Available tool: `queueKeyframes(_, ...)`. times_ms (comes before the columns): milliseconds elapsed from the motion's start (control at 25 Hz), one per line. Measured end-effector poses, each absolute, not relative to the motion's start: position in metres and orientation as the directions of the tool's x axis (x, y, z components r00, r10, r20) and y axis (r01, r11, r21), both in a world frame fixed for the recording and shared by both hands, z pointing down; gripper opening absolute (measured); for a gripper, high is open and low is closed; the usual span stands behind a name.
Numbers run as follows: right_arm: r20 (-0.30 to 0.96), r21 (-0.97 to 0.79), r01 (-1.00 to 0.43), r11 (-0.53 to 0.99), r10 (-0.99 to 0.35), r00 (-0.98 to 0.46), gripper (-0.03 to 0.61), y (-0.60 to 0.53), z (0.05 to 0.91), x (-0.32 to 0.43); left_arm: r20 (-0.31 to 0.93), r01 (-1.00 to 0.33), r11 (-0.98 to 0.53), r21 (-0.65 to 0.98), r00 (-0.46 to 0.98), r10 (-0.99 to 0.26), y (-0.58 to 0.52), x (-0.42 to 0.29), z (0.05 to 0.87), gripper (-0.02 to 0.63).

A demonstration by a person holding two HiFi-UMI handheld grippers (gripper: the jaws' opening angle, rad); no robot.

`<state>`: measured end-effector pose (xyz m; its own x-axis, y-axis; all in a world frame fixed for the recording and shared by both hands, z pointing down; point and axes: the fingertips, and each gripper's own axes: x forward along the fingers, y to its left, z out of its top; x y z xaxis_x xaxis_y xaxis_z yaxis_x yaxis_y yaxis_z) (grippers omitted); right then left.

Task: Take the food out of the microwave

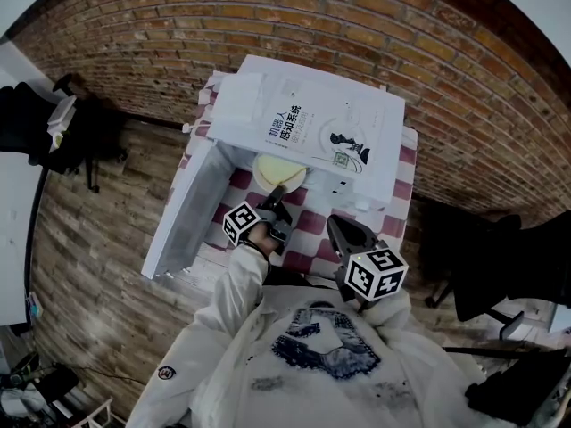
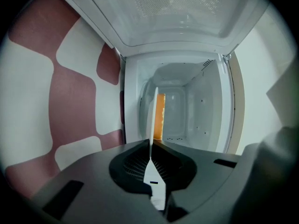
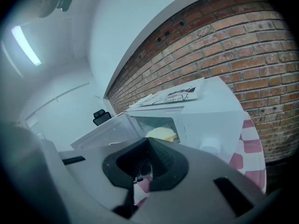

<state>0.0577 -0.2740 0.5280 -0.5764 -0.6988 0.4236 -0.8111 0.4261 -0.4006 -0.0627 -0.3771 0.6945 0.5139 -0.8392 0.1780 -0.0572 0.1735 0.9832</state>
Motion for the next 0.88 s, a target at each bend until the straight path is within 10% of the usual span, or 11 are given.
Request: queueKeyframes(880, 0.38, -0.43, -0.795, 0.428, -0.713, -0.59, 0.014, -0.233, 0.516, 0.009, 0.139, -0.015, 0.156, 0.988, 0.537, -0.832, -0.307, -0.092, 0.649, 0.018)
